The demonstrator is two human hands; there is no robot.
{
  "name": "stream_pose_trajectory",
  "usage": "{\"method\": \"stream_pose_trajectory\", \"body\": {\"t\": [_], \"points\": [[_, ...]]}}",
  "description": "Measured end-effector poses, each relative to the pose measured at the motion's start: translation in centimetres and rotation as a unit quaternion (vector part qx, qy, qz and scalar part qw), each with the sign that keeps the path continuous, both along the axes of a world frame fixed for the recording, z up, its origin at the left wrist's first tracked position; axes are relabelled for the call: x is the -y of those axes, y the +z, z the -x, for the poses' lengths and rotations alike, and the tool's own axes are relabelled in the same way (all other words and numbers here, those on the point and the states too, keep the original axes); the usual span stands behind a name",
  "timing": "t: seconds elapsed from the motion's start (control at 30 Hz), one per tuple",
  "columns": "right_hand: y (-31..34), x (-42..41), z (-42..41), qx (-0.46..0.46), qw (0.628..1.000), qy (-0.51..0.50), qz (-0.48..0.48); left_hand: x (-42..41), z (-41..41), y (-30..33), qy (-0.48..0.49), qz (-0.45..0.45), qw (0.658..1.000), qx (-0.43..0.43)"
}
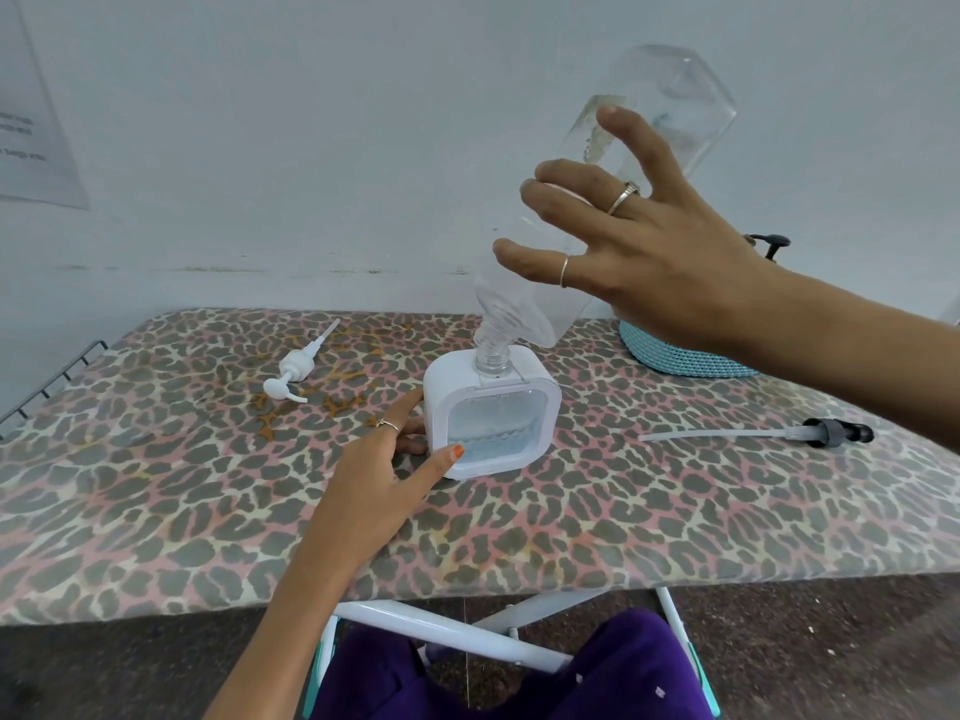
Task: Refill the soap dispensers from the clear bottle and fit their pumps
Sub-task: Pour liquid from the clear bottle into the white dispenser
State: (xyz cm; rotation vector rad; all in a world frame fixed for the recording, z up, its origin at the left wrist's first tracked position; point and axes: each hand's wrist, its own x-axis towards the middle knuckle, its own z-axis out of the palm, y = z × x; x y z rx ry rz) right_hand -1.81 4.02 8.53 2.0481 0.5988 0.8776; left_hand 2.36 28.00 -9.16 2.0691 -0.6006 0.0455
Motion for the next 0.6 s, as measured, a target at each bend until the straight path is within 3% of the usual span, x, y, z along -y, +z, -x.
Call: {"method": "stream_pose_trajectory", "body": {"t": [0.2, 0.33, 0.4, 0.5, 0.6], "points": [[-2.4, 0.8, 1.0, -0.012, 0.991, -0.03, -0.127, 0.1, 0.2, 0.0, 0.002, 0.001, 1.0, -0.008], [-5.0, 1.8, 1.8, -0.066, 0.955, -0.073, -0.28, 0.3, 0.2, 0.0, 0.004, 0.003, 1.0, -0.017], [-6.4, 2.0, 1.9, -0.099, 0.916, -0.074, -0.382, 0.4, 0.2, 0.0, 0.003, 0.003, 1.0, -0.018], [-7.7, 1.7, 2.4, -0.132, 0.817, -0.038, -0.56, 0.3, 0.1, -0.1, 0.003, 0.002, 1.0, -0.017], [-8.4, 1.1, 2.6, -0.113, 0.736, -0.016, -0.667, 0.3, 0.1, -0.1, -0.001, 0.0, 1.0, -0.015]]}}
